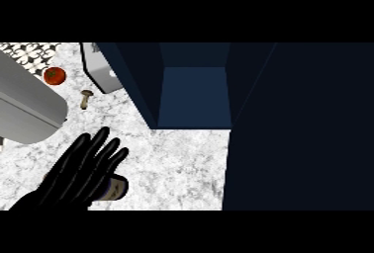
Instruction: Pick up the wine, place it into the cabinet and close the cabinet
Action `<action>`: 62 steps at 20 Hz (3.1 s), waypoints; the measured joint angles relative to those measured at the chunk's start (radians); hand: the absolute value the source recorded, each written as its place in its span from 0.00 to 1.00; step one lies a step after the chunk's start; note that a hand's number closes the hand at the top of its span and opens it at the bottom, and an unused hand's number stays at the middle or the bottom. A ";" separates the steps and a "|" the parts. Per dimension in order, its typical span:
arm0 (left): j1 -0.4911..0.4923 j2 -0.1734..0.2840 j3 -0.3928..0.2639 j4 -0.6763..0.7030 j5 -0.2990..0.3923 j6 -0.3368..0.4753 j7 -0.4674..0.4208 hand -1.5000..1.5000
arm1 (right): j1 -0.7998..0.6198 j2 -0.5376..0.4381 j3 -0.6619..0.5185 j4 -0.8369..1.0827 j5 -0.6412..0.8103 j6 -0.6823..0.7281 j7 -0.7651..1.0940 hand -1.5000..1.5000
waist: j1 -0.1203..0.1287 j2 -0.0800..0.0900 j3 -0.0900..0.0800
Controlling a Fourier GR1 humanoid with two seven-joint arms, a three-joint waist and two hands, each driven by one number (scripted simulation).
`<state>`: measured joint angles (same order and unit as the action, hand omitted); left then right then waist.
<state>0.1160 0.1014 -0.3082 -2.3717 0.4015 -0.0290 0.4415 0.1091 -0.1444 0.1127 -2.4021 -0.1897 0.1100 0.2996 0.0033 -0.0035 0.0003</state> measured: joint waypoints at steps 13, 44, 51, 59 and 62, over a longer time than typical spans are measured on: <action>-0.110 -0.020 -0.101 -0.020 -0.047 0.174 0.121 0.00 | -0.047 0.008 0.002 -0.012 0.005 -0.033 0.082 0.00 | 0.004 -0.003 0.001; 0.009 0.084 0.313 0.040 -0.045 0.108 0.004 0.00 | -0.159 0.027 0.014 -0.033 0.036 -0.075 0.205 0.00 | -0.001 0.002 -0.001; 0.079 0.091 0.431 0.138 0.056 -0.027 -0.080 0.00 | -0.167 0.026 0.011 -0.052 0.041 -0.074 0.240 0.00 | -0.003 0.002 -0.001; 0.090 0.076 0.458 0.377 0.012 -0.162 -0.225 0.00 | -0.181 0.038 0.005 -0.052 0.052 -0.076 0.246 0.00 | -0.005 0.003 -0.001; 0.080 0.071 0.461 0.459 -0.006 -0.195 -0.263 0.00 | -0.210 0.037 -0.010 -0.051 0.052 -0.080 0.269 0.00 | -0.005 0.003 -0.001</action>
<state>0.1964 0.1725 0.1530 -1.9124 0.3953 -0.2239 0.1787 -0.1005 -0.1079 0.1032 -2.4535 -0.1374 0.0299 0.5681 -0.0019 -0.0006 -0.0005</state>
